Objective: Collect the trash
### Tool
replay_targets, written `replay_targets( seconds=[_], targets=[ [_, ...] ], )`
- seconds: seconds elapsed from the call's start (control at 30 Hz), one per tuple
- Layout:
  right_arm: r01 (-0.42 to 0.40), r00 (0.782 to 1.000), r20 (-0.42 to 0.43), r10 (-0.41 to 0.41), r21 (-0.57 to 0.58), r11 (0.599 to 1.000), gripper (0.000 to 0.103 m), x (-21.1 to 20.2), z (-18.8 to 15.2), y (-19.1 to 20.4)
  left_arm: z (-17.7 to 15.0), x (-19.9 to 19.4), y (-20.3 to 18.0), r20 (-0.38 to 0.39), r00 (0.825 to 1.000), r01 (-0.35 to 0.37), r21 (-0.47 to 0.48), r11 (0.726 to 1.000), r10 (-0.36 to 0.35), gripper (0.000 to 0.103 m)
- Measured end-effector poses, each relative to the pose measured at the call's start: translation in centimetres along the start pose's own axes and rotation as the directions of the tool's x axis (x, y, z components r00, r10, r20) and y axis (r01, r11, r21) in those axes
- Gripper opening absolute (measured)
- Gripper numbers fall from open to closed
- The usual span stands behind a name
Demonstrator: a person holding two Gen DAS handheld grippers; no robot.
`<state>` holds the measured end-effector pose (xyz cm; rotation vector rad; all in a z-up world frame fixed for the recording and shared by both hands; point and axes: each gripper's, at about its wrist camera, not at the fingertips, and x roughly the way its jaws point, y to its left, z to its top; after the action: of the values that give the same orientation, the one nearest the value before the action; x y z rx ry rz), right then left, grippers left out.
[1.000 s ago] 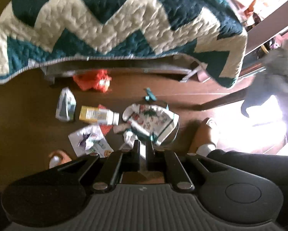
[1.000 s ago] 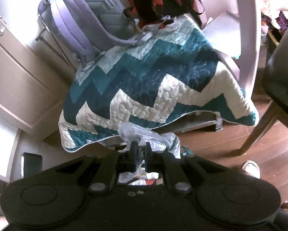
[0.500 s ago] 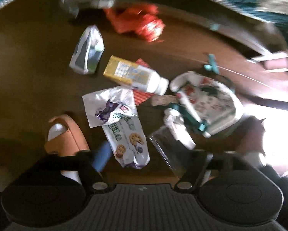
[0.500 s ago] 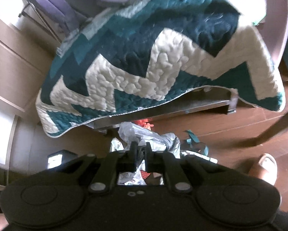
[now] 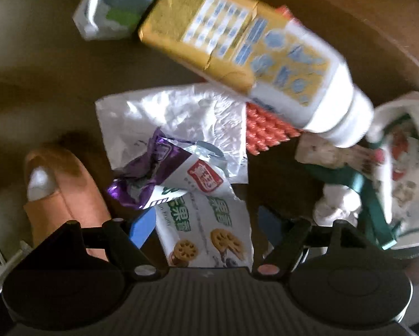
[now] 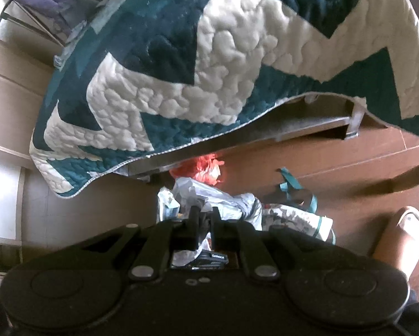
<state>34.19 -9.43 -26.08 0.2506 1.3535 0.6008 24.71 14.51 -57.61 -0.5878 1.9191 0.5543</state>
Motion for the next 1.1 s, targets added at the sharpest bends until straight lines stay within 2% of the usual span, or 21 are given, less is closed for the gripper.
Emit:
replay_targets(
  seconds=[0.03, 0.07, 0.1, 0.2, 0.23, 0.27, 0.3, 0.33, 0.37, 0.6, 0.8, 0.97, 1.1],
  targets=[
    [0.001, 1.0, -0.002, -0.001, -0.001, 1.0, 0.006, 0.1, -0.1, 0.0, 0.1, 0.6, -0.1, -0.008, 1.0, -0.006, 0.001, 1.0, 0.006, 0.075],
    [0.004, 1.0, -0.004, -0.004, 0.0, 1.0, 0.006, 0.2, -0.1, 0.0, 0.1, 1.0, -0.1, -0.014, 1.0, -0.006, 0.005, 1.0, 0.006, 0.064],
    [0.006, 1.0, -0.007, -0.006, 0.002, 1.0, 0.006, 0.2, -0.1, -0.1, 0.1, 1.4, -0.2, -0.024, 1.0, -0.004, 0.012, 1.0, 0.004, 0.061],
    [0.009, 1.0, -0.011, -0.009, 0.021, 1.0, 0.006, 0.4, -0.1, -0.4, -0.2, 1.7, -0.2, -0.026, 1.0, 0.004, 0.008, 1.0, -0.004, 0.059],
    [0.012, 1.0, -0.01, -0.011, 0.02, 1.0, 0.006, 0.4, 0.0, -0.3, -0.4, 1.7, -0.3, -0.017, 1.0, 0.019, 0.023, 1.0, -0.018, 0.05],
    [0.014, 1.0, -0.008, -0.014, 0.016, 1.0, 0.006, 0.4, 0.0, -0.3, -0.6, 1.7, -0.3, -0.013, 0.999, 0.047, 0.032, 0.998, -0.047, 0.032],
    [0.016, 1.0, -0.007, -0.016, 0.011, 1.0, 0.006, 0.4, -0.1, -0.2, -0.7, 1.7, -0.2, -0.016, 0.998, 0.066, 0.029, 0.997, -0.066, 0.019],
    [0.02, 1.0, -0.007, -0.02, 0.005, 1.0, 0.006, 0.5, -0.1, -0.2, -0.9, 1.7, -0.4, -0.023, 0.998, 0.051, 0.026, 0.998, -0.051, 0.005],
    [0.025, 1.0, -0.007, -0.025, 0.002, 1.0, 0.006, 0.5, -0.1, -0.2, -1.2, 1.8, -0.6, -0.023, 0.999, 0.036, 0.03, 0.999, -0.036, 0.005],
    [0.066, 0.998, 0.024, -0.066, -0.011, 0.998, 0.006, 0.3, -0.2, -0.3, -3.2, 0.0, 0.0, -0.008, 0.998, 0.055, 0.045, 0.997, -0.055, 0.002],
    [0.08, 0.995, 0.068, -0.078, -0.032, 0.996, 0.006, -0.8, -0.4, -0.3, -6.0, -4.5, 1.8, 0.047, 0.994, 0.098, 0.039, 0.994, -0.099, 0.002],
    [0.081, 0.989, 0.13, -0.074, -0.044, 0.996, 0.006, -2.5, -0.8, 0.1, -7.7, -10.9, 2.0, 0.145, 0.978, 0.136, 0.088, 0.987, -0.148, 0.002],
    [0.068, 0.982, 0.182, -0.055, -0.069, 0.995, 0.006, -4.6, -1.7, 1.2, -9.4, -16.6, 3.3, 0.232, 0.954, 0.162, 0.137, 0.977, -0.19, 0.002]
  ],
)
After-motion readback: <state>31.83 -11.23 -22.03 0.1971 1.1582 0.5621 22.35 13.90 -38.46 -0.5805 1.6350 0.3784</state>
